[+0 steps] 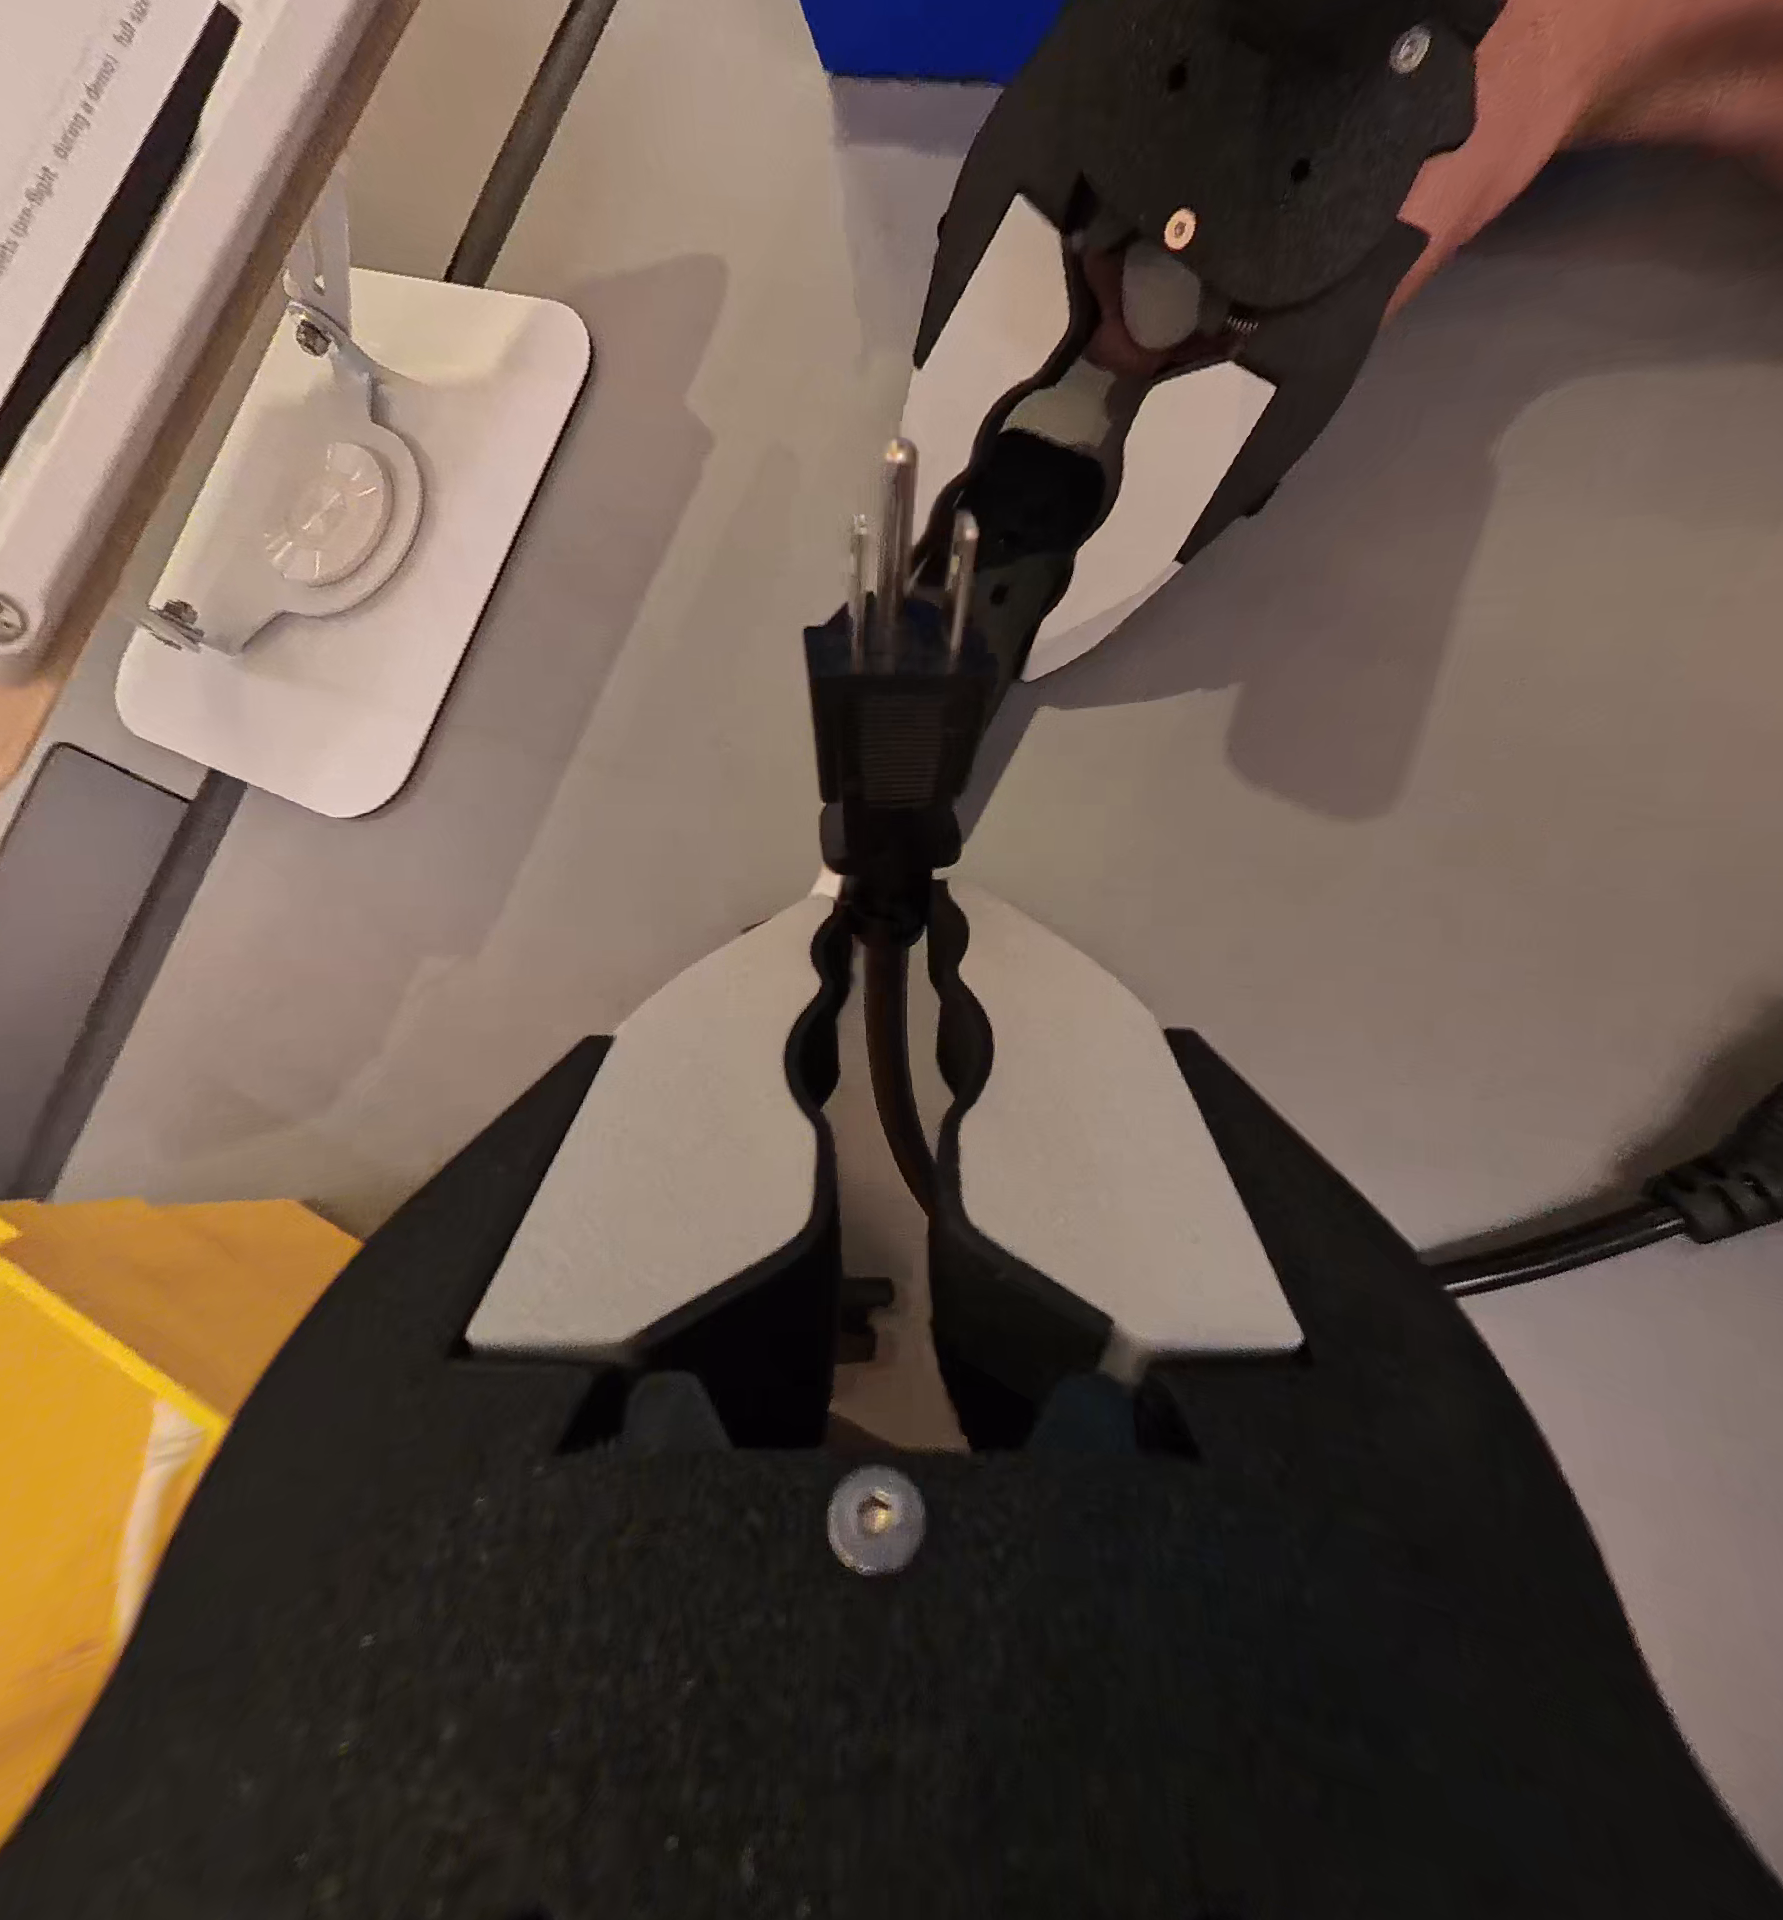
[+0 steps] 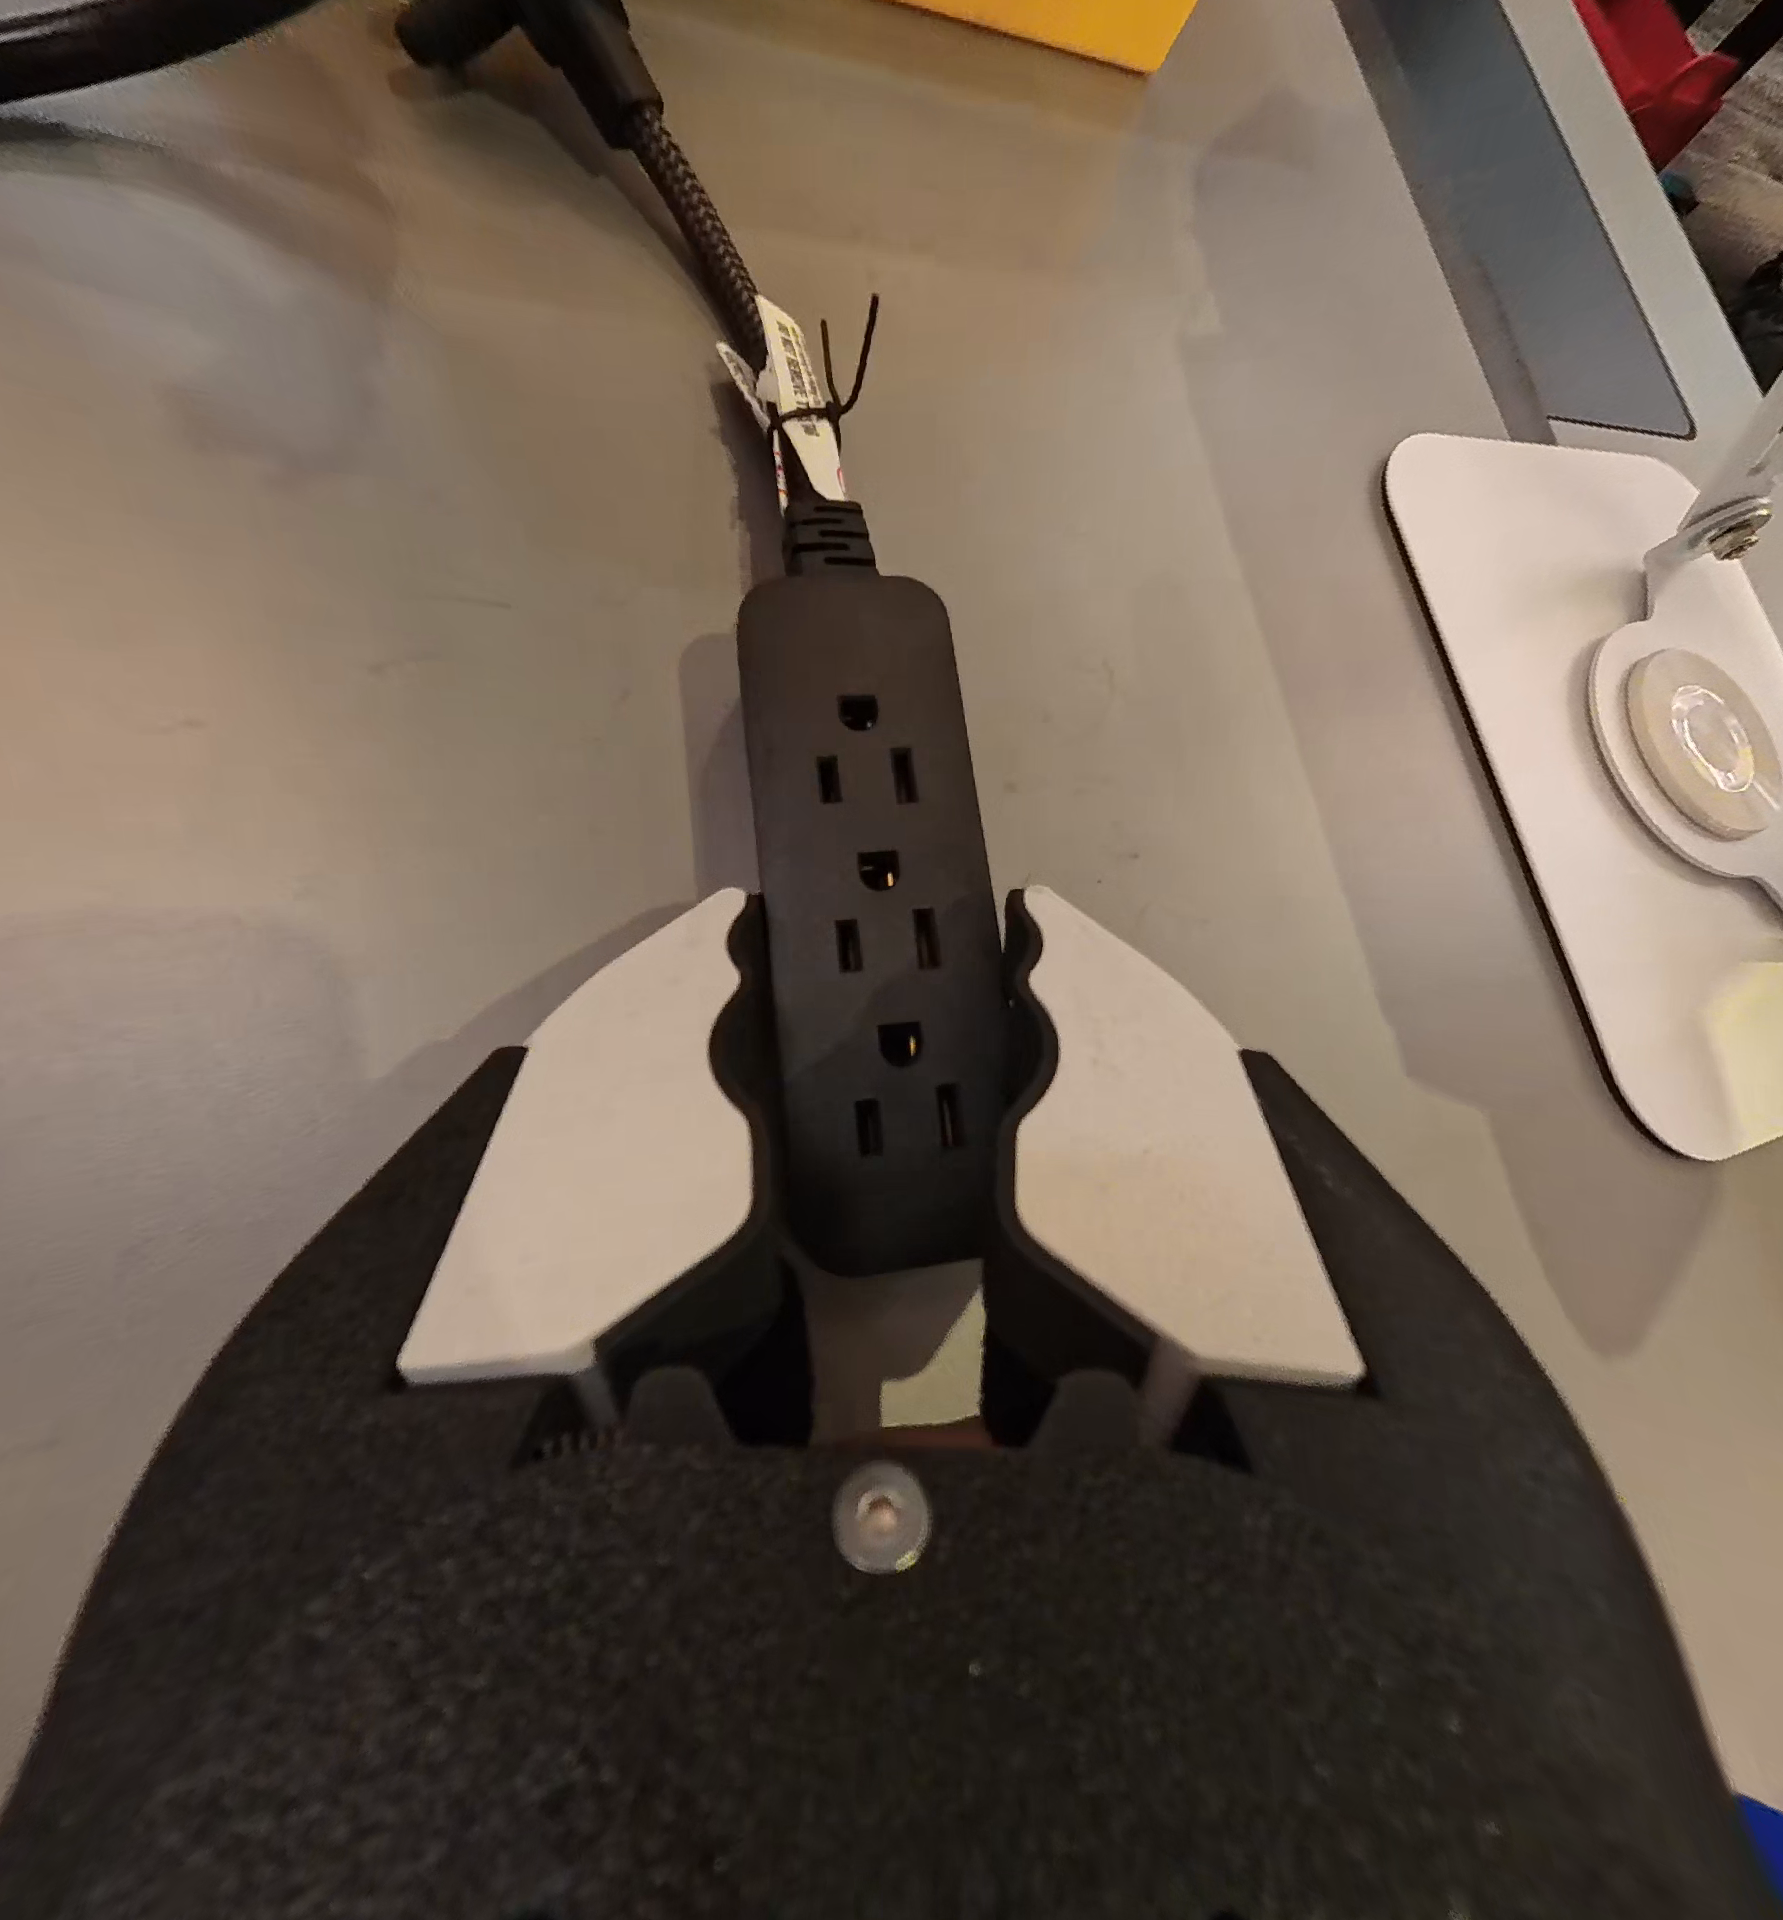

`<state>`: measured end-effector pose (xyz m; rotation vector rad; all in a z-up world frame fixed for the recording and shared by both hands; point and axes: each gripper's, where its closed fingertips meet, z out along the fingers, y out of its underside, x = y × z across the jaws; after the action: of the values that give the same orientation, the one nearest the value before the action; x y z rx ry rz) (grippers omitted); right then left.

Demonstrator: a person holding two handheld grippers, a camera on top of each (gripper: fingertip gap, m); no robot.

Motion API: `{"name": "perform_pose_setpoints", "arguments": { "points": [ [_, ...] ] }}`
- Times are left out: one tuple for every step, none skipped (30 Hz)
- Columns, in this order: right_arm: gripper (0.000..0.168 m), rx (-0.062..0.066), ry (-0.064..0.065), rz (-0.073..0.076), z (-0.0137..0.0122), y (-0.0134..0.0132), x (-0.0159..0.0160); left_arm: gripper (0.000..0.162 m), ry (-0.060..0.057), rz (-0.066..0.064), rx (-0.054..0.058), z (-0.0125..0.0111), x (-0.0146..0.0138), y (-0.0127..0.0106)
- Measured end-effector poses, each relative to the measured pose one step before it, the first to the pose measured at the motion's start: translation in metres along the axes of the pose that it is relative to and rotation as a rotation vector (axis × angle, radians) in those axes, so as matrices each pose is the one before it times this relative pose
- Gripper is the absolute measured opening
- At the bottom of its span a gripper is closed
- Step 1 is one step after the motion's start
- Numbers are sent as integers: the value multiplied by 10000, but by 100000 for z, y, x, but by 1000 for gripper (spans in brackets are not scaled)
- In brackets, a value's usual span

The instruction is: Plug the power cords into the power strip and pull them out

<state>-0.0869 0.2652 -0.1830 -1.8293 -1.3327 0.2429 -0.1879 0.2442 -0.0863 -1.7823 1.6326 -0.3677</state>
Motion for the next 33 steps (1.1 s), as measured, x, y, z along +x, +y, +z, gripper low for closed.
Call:
{"name": "perform_pose_setpoints", "arguments": {
  "points": [
    [46, 37, 42, -40, -73, -96, -3, 14, 128, -183, 164, -161, 289, -76],
    [51, 127, 50, 38, -145, -258, 29, 14, 69, -85, 121, -179, 220, -45],
    [55, 171, 5, 127, -257, -462, 32, 14, 16, 1, 73, -174, 154, -30],
    [57, 173, -31, 117, -403, -692, -22, 14, 35, 18, 79, -176, 186, -68],
    [57, 302, -24, 78, -570, -1059, -83, 14, 73, 18, 79, -161, 231, -84],
    [56, 601, -48, 77, -637, -1671, -256, 14, 63, 51, 38, -105, 207, -49],
    [55, 829, -241, 48, -593, -2092, -617, 14, 83, 54, -8, -35, 238, -7],
    [53, 919, -411, 143, -395, -2203, -913, 14, 119, 57, -5, 47, 312, -14],
    [53, 774, -505, 174, -82, -1879, -1047, 14, 118, 64, 10, 125, 310, -44],
    [53, 547, -483, 138, 152, -1333, -972, 14, 127, 55, -3, 181, 331, -36],
    [53, 350, -300, 95, 230, -764, -623, 14, 126, 66, 4, 220, 345, -56],
    [53, 160, -140, 60, 229, -284, -294, 14, 110, 52, 28, 225, 298, -80],
    [53, 107, -103, 75, 156, -75, -167, 14, 111, 26, 44, 235, 294, -106],
    [51, 153, -103, 100, 45, -73, -139, 14, 118, 19, 61, 232, 285, -105],
    [49, 264, -123, 120, -58, -259, -151, 14, 125, 6, 49, 252, 264, -79],
    [46, 273, -124, 103, -101, -299, -139, 14, 100, -2, 57, 263, 216, -73],
    [42, 140, -94, 55, -81, -134, -81, 14, 90, -27, 65, 262, 167, -80],
    [39, 22, -62, -33, -39, 11, -54, 14, 49, -59, 65, 252, 63, -68],
    [33, -29, -35, -103, -10, 89, -49, 14, -9, -92, 54, 218, -72, -13],
    [30, -83, 59, -114, -29, 103, 78, 14, 13, -122, 83, 154, -93, -14],
    [30, -165, 16, 52, -45, 126, 135, 14, 21, -140, 153, 60, -86, -39],
    [30, -136, -75, 245, -86, 58, 112, 14, -40, -197, 249, -68, -162, -112],
    [30, -52, 60, 157, -133, -41, 295, 14, -116, -246, 309, -182, -181, -183],
    [29, 108, 179, 57, -170, -189, 385, 15, -287, -298, 275, -378, -331, -125],
    [29, 125, 241, 119, -238, -223, 513, 25, -524, -360, 368, -592, -521, -182],
    [29, 152, 264, 176, -290, -277, 578, 32, -529, -443, 540, -786, -378, -246],
    [29, 260, 119, 219, -343, -440, 397, 36, -358, -541, 701, -900, 38, -305],
    [29, 334, 145, 251, -333, -582, 441, 36, -134, -553, 782, -956, 574, -256],
    [29, 310, 141, 214, -286, -625, 391, 34, 64, -502, 745, -865, 1108, -35],
    [29, 305, 124, 195, -237, -744, 308, 33, 133, -431, 606, -685, 1398, 304],
    [29, 263, 151, 144, -142, -837, 259, 33, 151, -279, 431, -497, 1508, 576],
    [29, 215, 128, 95, -45, -951, 145, 33, 107, -64, 235, -384, 1453, 673],
    [29, 126, 64, 10, 41, -1029, -43, 33, 73, 104, 118, -318, 1316, 465]
  ]
}}
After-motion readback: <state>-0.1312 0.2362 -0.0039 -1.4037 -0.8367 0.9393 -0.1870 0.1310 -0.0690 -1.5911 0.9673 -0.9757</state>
